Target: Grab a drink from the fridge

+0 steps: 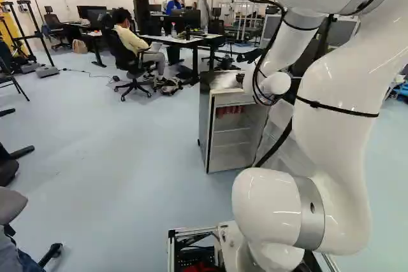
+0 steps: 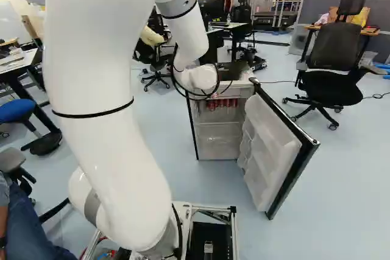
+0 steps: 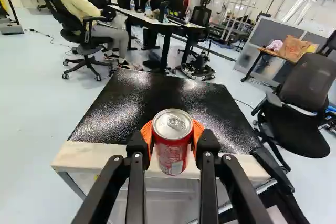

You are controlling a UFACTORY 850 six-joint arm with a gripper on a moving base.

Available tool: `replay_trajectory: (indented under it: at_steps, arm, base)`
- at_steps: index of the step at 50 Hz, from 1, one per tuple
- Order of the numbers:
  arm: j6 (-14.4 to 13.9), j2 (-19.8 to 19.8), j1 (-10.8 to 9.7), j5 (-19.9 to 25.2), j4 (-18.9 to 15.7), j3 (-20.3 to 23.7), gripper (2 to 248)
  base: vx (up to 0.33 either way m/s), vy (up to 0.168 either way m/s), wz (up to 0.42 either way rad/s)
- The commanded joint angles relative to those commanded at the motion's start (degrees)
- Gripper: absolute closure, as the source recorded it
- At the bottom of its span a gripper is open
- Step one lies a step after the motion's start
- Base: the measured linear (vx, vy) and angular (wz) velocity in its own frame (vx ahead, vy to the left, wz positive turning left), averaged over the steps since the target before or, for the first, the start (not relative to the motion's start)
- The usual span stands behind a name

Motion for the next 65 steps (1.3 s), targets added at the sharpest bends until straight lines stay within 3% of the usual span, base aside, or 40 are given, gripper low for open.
replay_trajectory:
  at_steps: [28, 65]
  arm:
    - [0.00, -2.65, 2.24, -0.64, 1.76, -3.13, 154]
    - [0.00, -4.97, 5.16, -4.58, 9.19, -5.94, 154]
  base:
    - [0.000, 0.000, 0.000]
    - [0.000, 0.000, 0.000]
